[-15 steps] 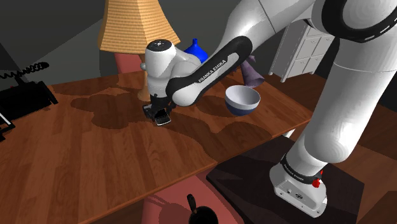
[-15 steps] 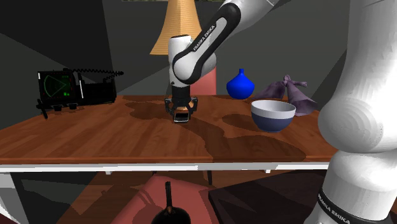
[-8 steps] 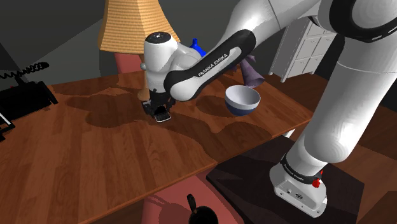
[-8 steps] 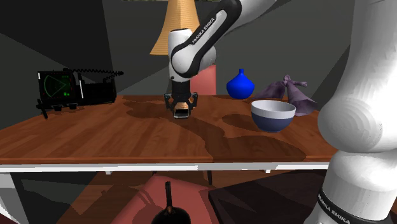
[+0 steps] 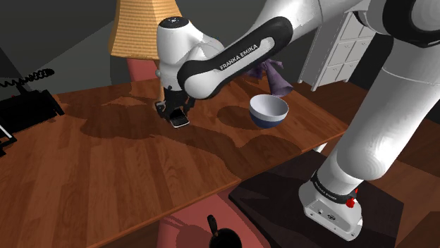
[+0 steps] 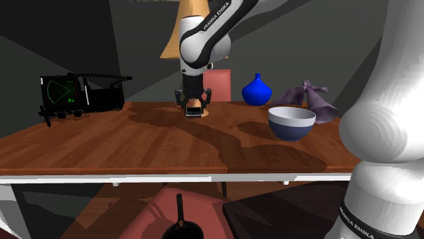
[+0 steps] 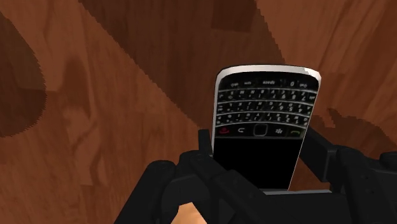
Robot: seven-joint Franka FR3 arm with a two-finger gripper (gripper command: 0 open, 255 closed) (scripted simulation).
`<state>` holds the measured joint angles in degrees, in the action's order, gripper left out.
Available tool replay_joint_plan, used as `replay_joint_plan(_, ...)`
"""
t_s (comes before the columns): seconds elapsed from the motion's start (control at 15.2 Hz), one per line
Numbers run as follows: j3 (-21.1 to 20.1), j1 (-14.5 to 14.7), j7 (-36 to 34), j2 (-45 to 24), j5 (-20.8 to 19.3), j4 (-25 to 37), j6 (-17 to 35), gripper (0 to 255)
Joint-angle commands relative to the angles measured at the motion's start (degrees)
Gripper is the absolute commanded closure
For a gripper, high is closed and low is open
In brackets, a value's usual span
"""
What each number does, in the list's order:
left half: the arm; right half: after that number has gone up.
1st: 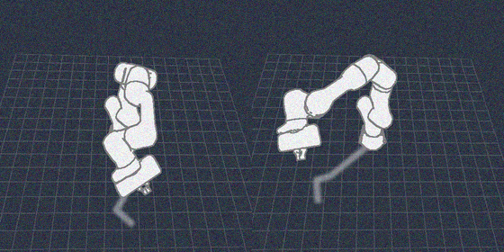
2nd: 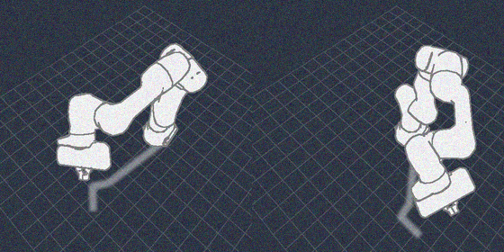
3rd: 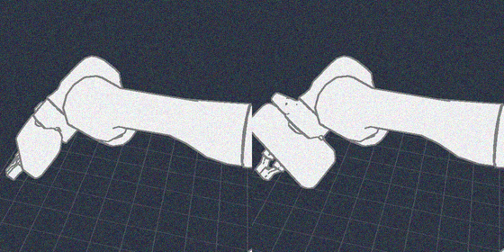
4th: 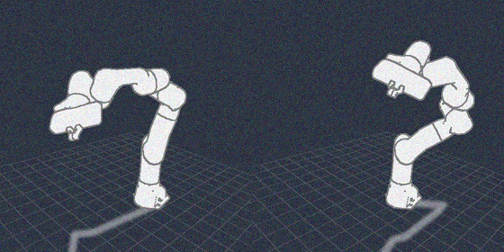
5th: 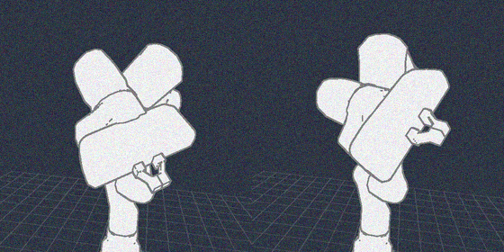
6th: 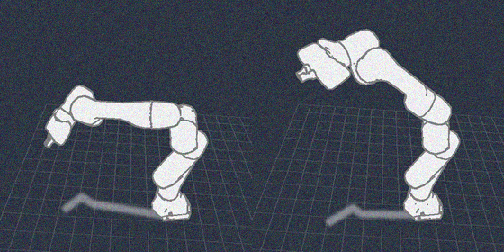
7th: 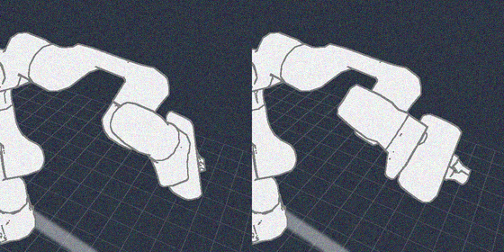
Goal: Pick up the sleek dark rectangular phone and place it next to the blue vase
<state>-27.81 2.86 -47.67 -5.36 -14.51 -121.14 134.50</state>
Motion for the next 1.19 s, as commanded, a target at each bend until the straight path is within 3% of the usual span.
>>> replay_joint_plan(0.0, -0.10, -0.09, 0.72, 0.71, 0.80, 0.85, -1.41, 255)
replay_joint_plan(1.12, -0.30, -0.37, 5.15, 5.71, 5.55, 8.82, -13.34, 255)
